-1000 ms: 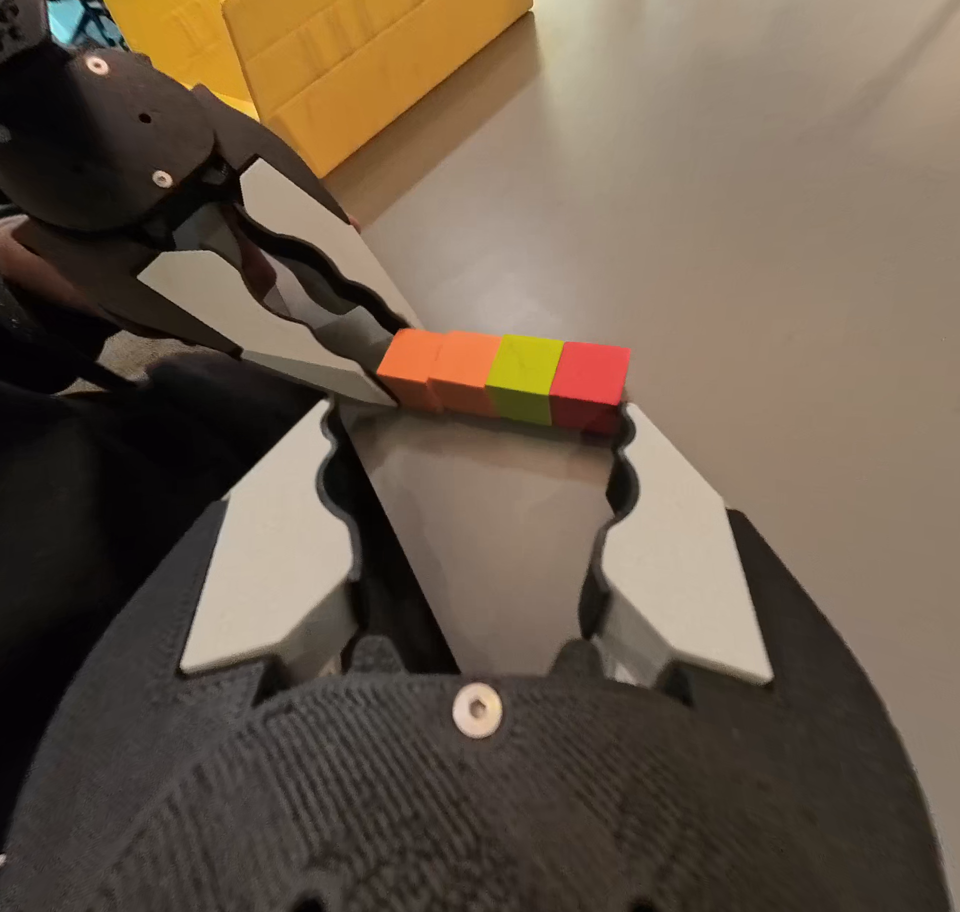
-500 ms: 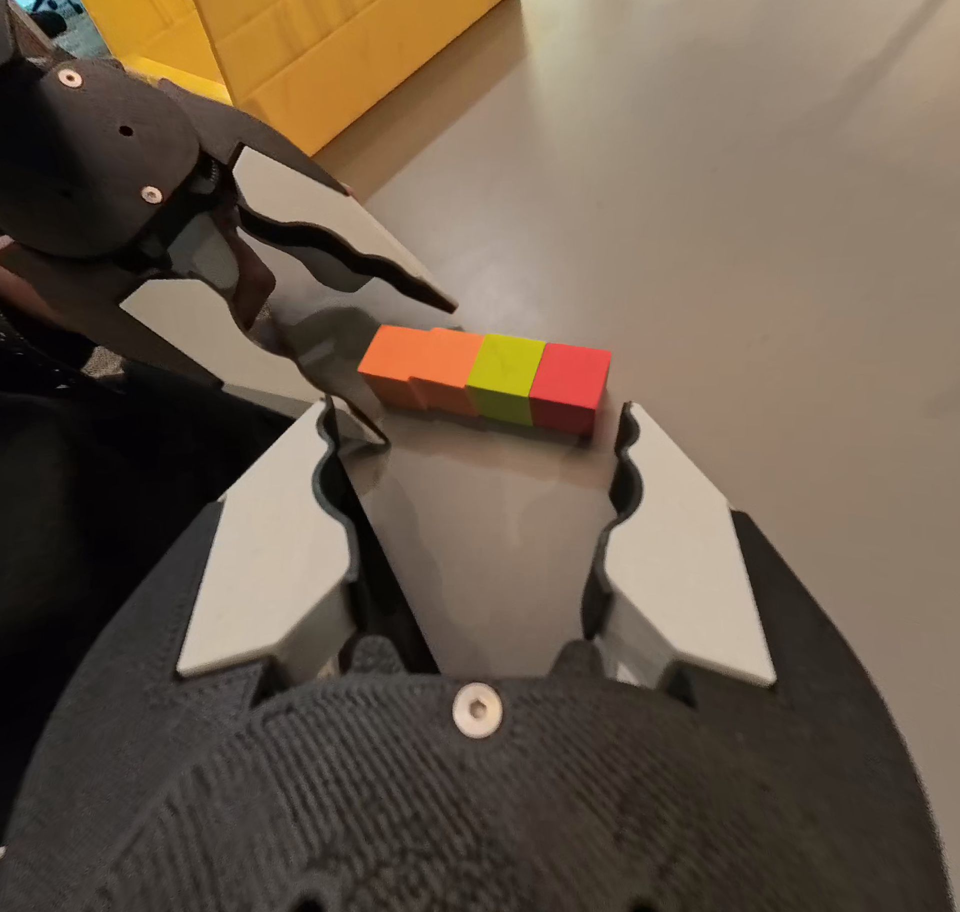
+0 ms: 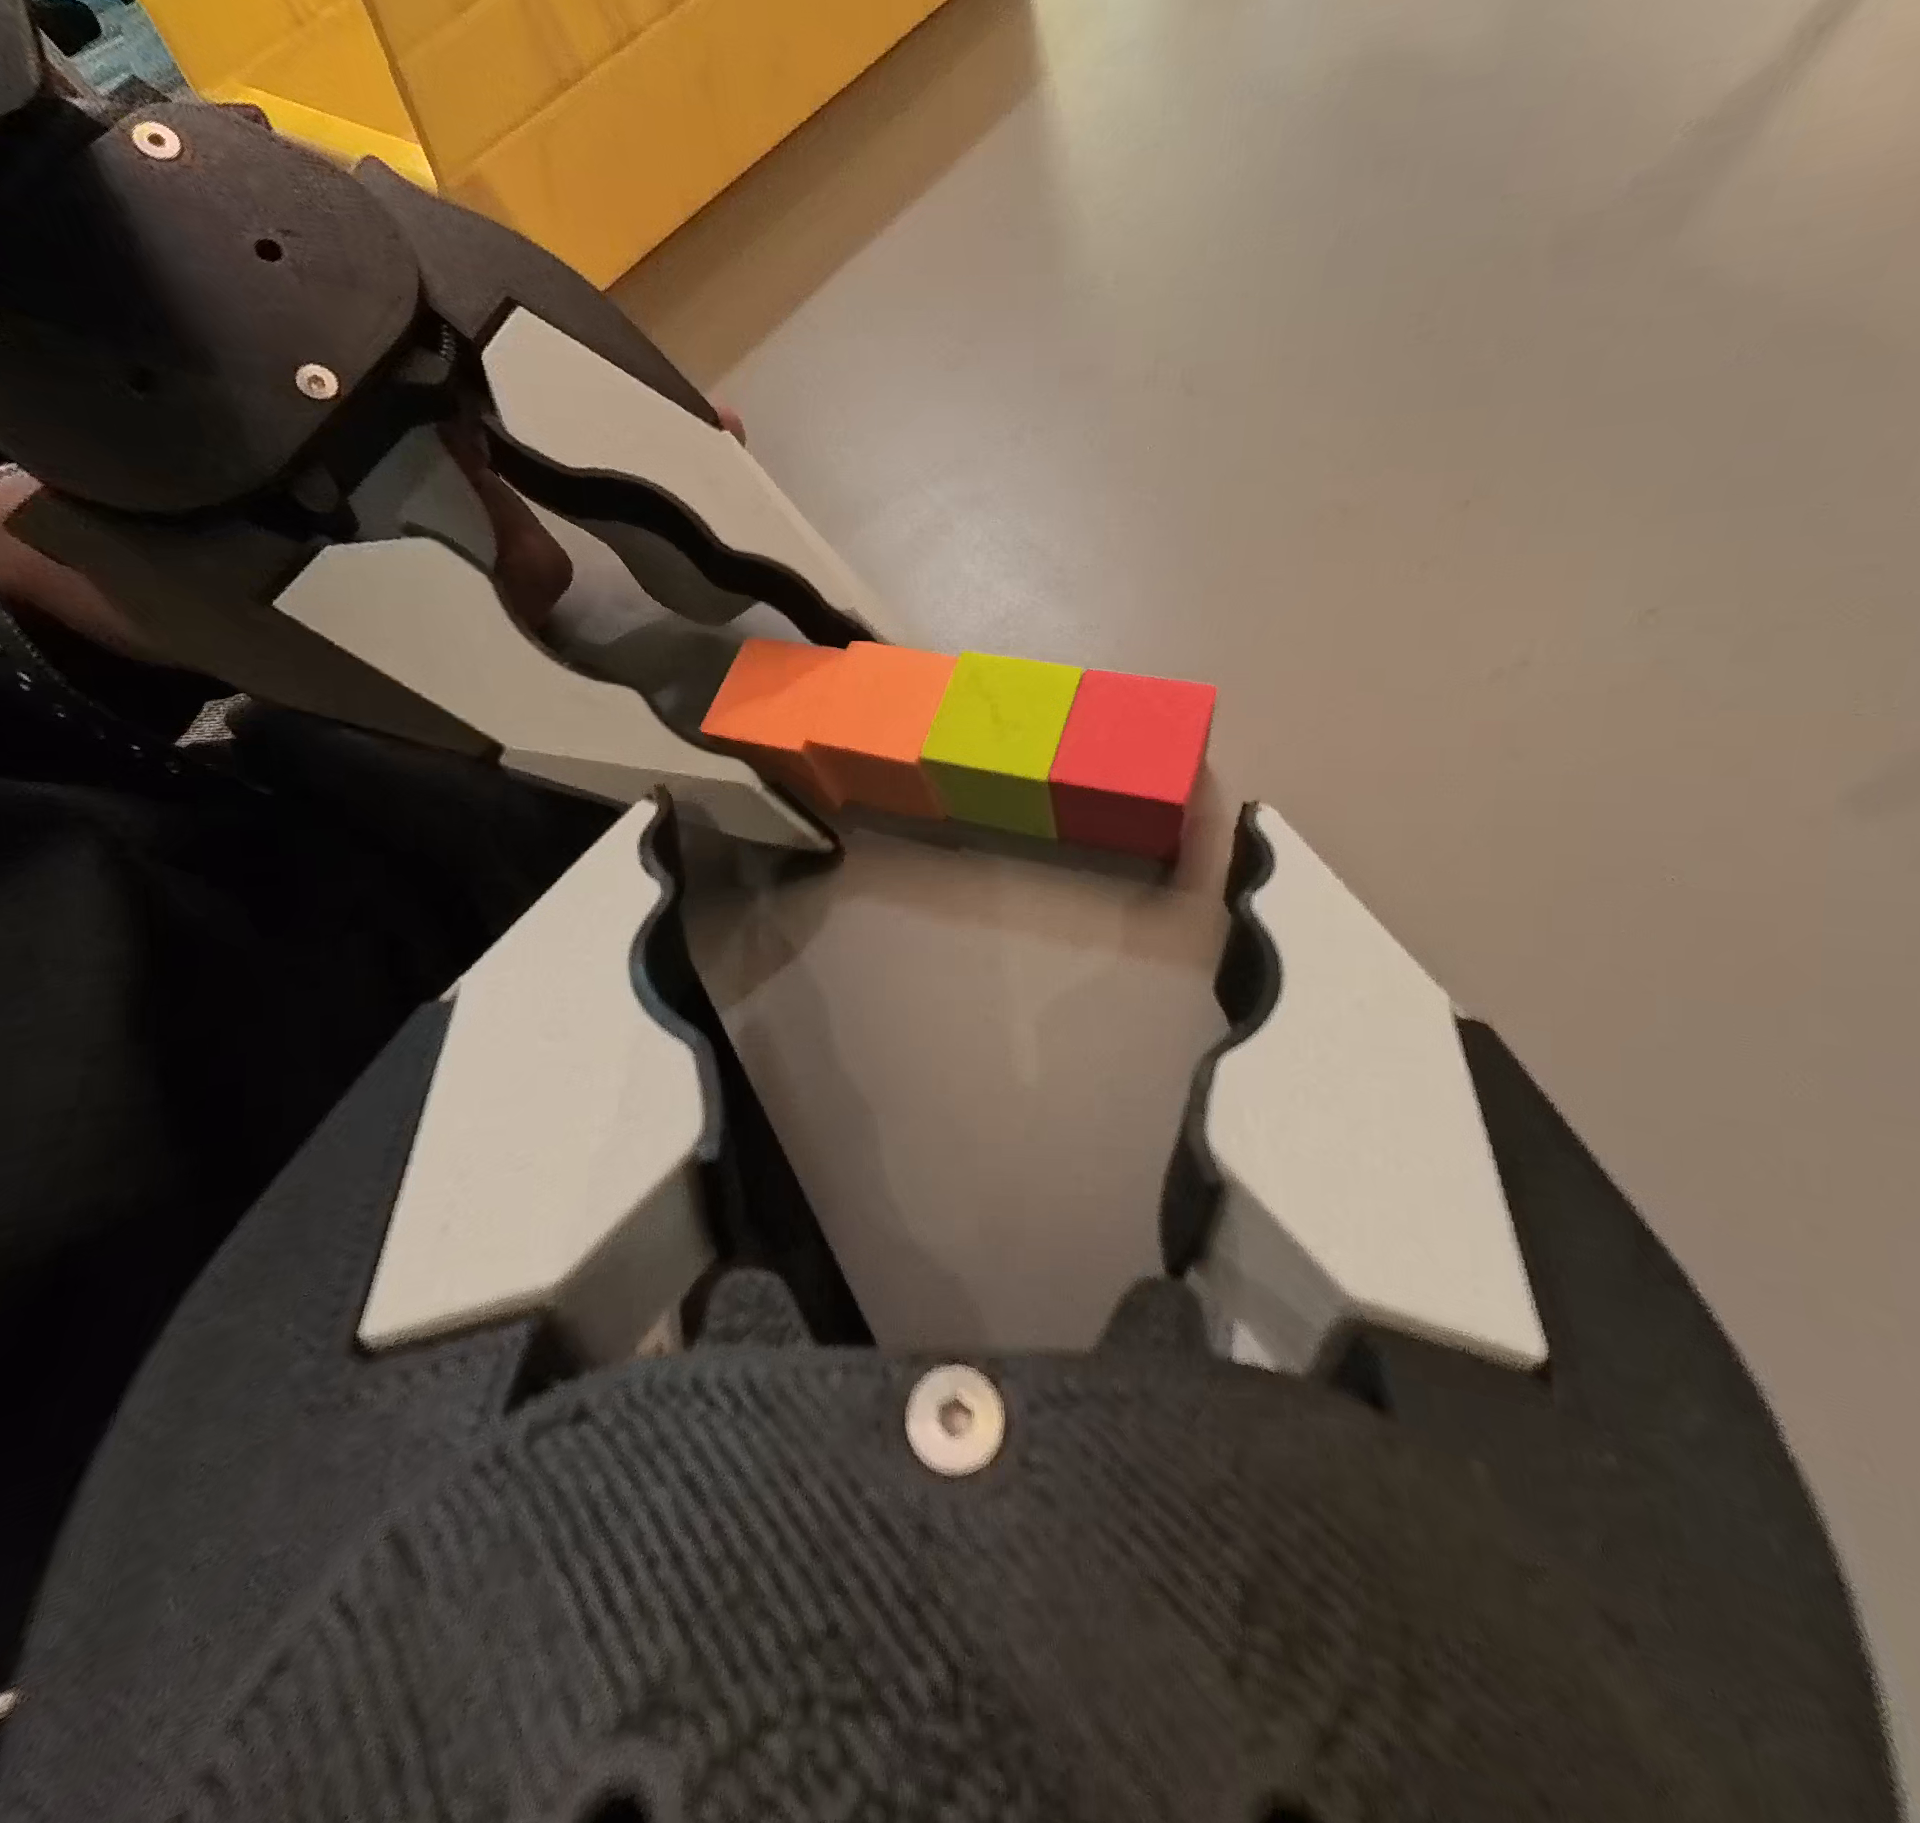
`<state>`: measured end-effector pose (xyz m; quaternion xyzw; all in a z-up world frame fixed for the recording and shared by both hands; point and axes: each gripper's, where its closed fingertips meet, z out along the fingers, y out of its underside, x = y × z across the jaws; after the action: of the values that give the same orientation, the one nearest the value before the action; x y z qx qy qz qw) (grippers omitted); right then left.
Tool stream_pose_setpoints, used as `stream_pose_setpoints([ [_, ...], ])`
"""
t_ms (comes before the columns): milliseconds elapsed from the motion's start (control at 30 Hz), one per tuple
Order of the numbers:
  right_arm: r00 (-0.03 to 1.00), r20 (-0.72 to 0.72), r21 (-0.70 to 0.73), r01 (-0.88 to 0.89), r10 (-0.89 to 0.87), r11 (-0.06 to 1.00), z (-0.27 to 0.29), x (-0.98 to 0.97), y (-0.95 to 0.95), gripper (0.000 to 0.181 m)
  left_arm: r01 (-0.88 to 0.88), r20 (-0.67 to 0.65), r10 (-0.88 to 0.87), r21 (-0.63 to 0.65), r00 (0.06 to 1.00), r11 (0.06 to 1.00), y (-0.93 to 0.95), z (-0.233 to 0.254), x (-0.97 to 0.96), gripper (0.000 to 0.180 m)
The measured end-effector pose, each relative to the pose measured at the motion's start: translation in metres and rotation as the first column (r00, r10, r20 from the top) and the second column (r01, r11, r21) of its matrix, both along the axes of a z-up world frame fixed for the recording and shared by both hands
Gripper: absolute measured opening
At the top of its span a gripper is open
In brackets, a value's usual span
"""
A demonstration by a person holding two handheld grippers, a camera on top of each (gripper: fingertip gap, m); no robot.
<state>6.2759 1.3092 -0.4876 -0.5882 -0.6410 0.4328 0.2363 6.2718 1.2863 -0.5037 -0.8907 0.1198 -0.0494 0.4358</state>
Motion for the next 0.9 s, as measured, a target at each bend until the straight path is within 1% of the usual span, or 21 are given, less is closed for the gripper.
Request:
stream_pose_setpoints([
  [167,1.000,0.003,0.000,0.002,-0.002,1.000,-0.0008,-0.0001,0.0002,0.103,-0.002,0.003,0.002,0.003,1.000,1.000,0.0011,0.0002,0.0007,0.030],
  [300,1.000,0.003,0.001,0.004,-0.004,1.000,-0.0012,-0.0002,0.0004,0.103,-0.006,0.006,0.006,0.003,1.000,1.000,0.0015,0.0003,0.0005,0.029],
  [400,1.000,0.004,0.003,0.004,-0.004,1.000,-0.0013,-0.0003,0.0004,0.103,-0.008,0.010,0.008,0.002,1.000,1.000,0.0017,0.0002,0.0003,0.031],
  [467,1.000,0.004,0.002,0.004,-0.004,1.000,-0.0012,-0.0002,0.0004,0.103,-0.003,0.005,0.003,-0.002,1.000,1.000,0.0008,-0.0002,0.0010,0.039],
  [533,1.000,0.000,-0.002,0.004,-0.004,1.000,-0.0002,-0.0002,0.0005,0.104,-0.003,-0.012,0.003,-0.006,1.000,1.000,-0.0016,-0.0004,-0.0001,0.042],
  [633,1.000,-0.015,-0.021,0.000,-0.001,1.000,0.0036,-0.0005,0.0005,0.104,-0.010,-0.018,0.010,0.008,1.000,1.000,-0.0050,0.0027,-0.0030,0.042],
  [767,1.000,-0.027,-0.055,-0.009,0.008,0.998,0.0077,-0.0026,-0.0009,0.104,-0.022,0.054,0.021,0.015,0.998,1.000,-0.0025,0.0046,-0.0019,0.042],
  [900,1.000,-0.016,-0.083,-0.022,0.021,0.996,0.0070,-0.0028,-0.0023,0.104,-0.025,0.027,0.025,0.013,0.999,1.000,0.0024,0.0031,-0.0019,0.042],
])
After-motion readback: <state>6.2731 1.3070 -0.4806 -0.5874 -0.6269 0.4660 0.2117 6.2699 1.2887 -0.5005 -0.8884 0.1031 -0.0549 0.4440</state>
